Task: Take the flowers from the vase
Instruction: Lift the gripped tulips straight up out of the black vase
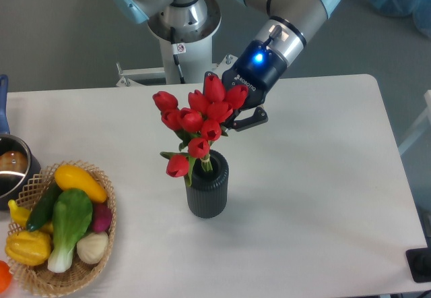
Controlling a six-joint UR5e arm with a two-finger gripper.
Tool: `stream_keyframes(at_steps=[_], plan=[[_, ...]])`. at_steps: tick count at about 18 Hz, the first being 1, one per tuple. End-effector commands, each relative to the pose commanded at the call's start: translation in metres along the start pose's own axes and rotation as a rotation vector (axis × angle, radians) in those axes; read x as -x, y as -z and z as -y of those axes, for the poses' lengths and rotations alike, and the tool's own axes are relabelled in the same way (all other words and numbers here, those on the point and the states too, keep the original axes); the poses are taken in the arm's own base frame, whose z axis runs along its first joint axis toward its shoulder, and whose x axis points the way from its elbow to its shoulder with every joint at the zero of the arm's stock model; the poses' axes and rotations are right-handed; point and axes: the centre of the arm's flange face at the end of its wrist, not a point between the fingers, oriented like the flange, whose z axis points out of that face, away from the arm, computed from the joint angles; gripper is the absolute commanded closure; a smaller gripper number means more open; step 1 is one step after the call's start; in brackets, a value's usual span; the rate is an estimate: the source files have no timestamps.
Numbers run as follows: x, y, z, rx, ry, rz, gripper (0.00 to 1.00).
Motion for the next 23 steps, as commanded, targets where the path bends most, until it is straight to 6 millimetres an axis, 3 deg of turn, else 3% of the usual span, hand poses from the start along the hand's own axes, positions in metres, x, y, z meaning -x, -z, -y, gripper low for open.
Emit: stream_keyframes(at_steps=[11, 23], plan=[[0.01, 0.033, 0.024, -0.106, 0.039, 0.032, 1.0], [0.006, 0.05, 0.046, -0.164, 0.066, 0.037, 1.0]])
